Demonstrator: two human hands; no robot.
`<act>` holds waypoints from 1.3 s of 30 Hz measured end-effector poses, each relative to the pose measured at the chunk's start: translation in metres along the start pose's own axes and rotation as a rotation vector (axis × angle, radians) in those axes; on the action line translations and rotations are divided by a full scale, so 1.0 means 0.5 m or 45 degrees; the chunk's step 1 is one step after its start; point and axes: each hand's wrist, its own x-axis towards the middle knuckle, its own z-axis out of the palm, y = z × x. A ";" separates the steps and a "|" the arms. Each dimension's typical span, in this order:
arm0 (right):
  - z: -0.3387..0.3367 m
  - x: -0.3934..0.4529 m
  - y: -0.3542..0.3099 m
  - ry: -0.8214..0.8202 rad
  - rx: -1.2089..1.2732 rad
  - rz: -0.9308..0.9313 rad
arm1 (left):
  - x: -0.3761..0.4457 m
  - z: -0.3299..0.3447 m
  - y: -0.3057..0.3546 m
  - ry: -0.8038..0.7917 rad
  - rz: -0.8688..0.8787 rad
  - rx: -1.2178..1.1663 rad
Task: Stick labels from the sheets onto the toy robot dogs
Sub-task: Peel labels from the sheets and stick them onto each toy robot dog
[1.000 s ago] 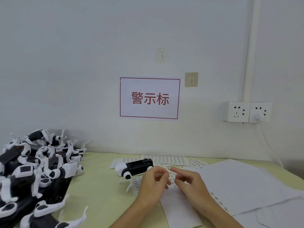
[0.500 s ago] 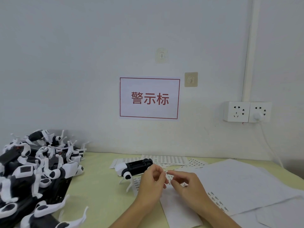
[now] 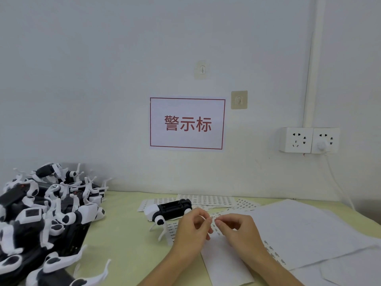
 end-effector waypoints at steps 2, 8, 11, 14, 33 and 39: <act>0.000 -0.002 -0.002 -0.019 -0.004 -0.017 | 0.000 0.000 -0.001 -0.015 0.011 0.003; -0.001 0.001 0.002 -0.005 -0.016 -0.039 | 0.002 0.005 -0.006 -0.054 0.010 0.026; 0.000 0.001 0.004 -0.010 -0.016 -0.014 | 0.004 0.007 -0.007 -0.051 0.010 0.038; -0.001 0.001 0.005 0.037 -0.019 0.000 | 0.005 0.009 -0.009 -0.037 0.000 0.077; -0.001 0.005 0.012 0.071 -0.072 0.051 | 0.055 -0.094 0.068 0.173 0.094 1.620; 0.003 0.003 0.011 0.057 -0.118 0.026 | 0.056 -0.126 0.044 -0.126 -0.235 1.881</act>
